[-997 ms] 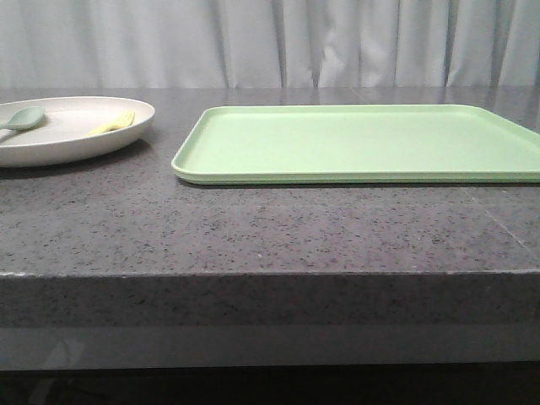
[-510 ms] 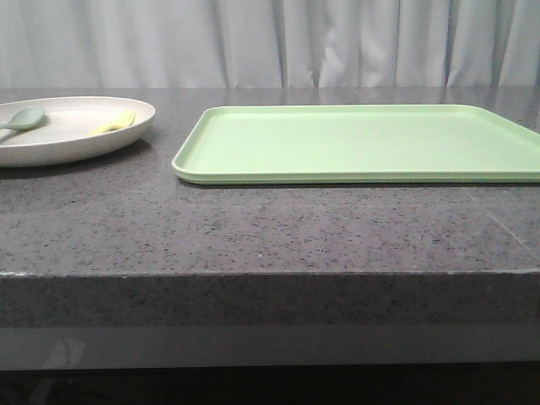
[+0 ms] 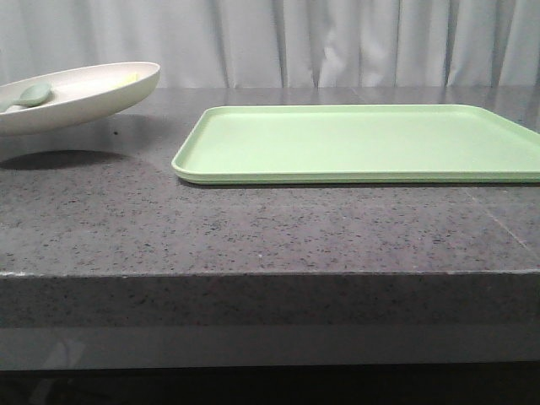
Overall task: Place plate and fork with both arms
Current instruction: 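Lift the plate with the left gripper and carry it over the tray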
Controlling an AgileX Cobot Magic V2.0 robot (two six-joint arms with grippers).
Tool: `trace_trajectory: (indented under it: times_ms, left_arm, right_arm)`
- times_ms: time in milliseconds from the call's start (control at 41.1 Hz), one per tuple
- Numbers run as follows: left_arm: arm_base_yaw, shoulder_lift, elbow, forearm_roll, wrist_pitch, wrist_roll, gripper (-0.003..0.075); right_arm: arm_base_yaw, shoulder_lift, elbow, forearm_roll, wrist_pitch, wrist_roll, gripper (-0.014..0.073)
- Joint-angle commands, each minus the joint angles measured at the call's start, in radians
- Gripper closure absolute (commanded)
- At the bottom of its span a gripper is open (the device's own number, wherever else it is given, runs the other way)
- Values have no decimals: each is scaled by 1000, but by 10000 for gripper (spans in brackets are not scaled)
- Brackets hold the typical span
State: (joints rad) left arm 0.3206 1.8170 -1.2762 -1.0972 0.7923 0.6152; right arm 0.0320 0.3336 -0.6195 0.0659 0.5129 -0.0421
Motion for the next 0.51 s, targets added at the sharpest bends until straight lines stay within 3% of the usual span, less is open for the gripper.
trace_trajectory:
  times_ms: [0,219,486]
  left_arm:
    - [-41,-88,-33,-85,-28,-54,741]
    - [-176,-110,-112,27,-72,-198,741]
    - [-445,-110,-258,383,-202,-581,741]
  right_arm:
    - [-8,17,-31,5,-73,-6,106]
    - [-8,17,-31,5,-73,-6,106]
    - [-8,17,-31,5,-73,-6,106]
